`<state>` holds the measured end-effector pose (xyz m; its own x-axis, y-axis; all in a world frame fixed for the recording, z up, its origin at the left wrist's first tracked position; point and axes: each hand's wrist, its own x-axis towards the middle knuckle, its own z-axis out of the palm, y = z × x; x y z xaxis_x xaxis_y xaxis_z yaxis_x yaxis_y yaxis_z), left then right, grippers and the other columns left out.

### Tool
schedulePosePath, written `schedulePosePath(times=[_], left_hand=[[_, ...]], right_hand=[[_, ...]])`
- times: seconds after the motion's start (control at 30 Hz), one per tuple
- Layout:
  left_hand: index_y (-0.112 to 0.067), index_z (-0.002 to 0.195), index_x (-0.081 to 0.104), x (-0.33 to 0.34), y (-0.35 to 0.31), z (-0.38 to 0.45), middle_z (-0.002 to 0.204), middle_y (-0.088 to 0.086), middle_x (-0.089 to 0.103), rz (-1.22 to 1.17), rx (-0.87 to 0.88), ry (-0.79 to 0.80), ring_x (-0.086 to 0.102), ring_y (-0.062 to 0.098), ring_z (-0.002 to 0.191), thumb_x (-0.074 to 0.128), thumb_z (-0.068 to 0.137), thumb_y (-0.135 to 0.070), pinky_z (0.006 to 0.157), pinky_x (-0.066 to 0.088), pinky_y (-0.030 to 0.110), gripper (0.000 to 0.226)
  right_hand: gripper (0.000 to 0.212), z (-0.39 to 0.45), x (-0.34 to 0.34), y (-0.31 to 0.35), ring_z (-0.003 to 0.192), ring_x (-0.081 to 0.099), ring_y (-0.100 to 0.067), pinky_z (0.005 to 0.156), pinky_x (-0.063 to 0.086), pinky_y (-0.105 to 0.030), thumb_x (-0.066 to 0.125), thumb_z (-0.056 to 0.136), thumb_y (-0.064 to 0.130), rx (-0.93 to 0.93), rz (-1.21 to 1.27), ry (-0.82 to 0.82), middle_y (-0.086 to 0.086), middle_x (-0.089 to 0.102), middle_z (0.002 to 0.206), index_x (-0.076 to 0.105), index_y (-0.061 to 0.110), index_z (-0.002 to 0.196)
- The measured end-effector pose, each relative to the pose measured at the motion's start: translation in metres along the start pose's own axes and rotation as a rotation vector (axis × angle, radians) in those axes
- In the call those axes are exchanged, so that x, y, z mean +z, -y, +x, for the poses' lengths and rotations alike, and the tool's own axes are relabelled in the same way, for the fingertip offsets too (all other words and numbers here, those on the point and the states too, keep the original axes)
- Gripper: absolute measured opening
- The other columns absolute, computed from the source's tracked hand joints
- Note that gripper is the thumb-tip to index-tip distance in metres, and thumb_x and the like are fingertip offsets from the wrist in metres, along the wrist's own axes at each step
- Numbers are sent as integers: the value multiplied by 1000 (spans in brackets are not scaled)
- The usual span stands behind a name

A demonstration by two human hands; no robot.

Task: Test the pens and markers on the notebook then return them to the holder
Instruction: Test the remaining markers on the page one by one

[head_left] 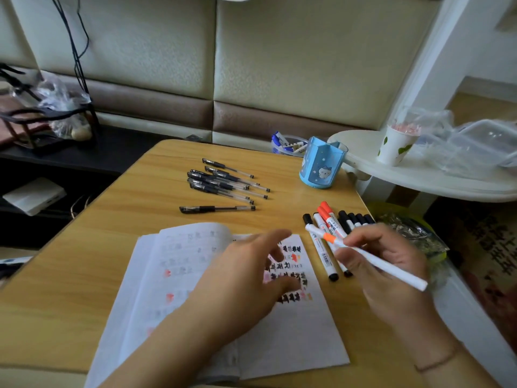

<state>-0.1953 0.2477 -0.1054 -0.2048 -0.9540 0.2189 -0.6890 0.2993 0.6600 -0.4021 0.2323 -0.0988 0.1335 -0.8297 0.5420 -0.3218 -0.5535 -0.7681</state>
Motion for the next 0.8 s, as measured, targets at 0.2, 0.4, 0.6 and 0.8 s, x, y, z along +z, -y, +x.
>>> schedulePosePath(times=[0.2,0.4,0.6,0.8], left_hand=[[-38,133,46,-1,19,-1,131,-15,50,354,-3,40,40,14,125,52,87,-21,105,26,29,49],[-37,133,47,-9,25,-2,130,-12,51,367,4,49,41,16,122,51,85,-14,107,26,32,53],[-32,129,51,-12,28,-4,125,-9,55,380,41,58,43,18,119,52,84,-12,106,29,33,48],[-23,119,56,-16,33,-4,115,-2,54,183,16,-19,48,20,111,50,87,-17,94,42,33,33]], right_hand=[[43,50,-21,-40,103,52,-12,79,44,-30,78,75,15,-215,-1066,328,13,67,108,67,34,111],[35,67,-12,-39,123,37,-6,97,32,-28,44,98,32,-132,-1208,493,25,51,130,52,45,130],[24,86,19,-28,109,43,-7,86,40,-28,54,92,29,-84,-1060,352,19,60,111,65,37,113],[26,120,114,-22,104,39,-6,76,38,-27,51,93,44,-118,-942,551,20,55,109,60,40,117]])
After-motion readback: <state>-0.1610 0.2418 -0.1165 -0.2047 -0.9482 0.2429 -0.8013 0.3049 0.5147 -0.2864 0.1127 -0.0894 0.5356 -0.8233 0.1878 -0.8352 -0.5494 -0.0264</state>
